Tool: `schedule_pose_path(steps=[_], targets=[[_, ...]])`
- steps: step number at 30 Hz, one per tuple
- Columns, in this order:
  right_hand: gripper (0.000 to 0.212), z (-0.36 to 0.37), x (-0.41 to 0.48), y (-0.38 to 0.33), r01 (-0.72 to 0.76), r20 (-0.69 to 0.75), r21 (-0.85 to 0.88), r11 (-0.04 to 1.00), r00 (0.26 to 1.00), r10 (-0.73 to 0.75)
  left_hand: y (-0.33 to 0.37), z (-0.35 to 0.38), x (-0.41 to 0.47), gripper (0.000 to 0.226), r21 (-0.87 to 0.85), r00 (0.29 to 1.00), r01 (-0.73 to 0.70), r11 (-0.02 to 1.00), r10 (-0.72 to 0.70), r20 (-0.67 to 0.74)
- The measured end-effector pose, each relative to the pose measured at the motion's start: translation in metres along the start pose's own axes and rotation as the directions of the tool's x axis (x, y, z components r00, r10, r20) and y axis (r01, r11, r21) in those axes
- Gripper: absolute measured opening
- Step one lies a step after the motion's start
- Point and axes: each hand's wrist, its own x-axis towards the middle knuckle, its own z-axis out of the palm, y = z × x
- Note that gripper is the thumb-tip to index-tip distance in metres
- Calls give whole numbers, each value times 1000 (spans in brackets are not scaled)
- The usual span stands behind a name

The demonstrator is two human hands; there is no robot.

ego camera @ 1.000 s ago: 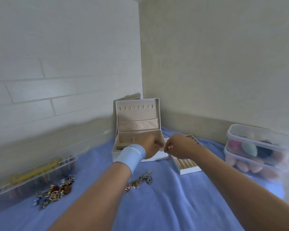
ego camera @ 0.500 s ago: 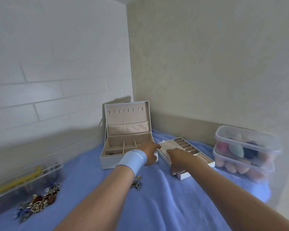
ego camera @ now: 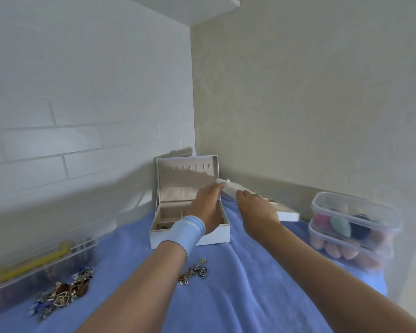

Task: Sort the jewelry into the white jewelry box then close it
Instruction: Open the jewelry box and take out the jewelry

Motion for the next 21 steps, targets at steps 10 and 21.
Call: schedule_pose_path(steps=[10,21], targets=[[71,8,25,-34,400,-22,81,913,916,-400,-76,-66,-12,52,247,991,132,960,-122,-55],[75,65,51,-37,396,3,367,842,904,-427,-132,-51,-39,23,107,961,273,956,-276,15]])
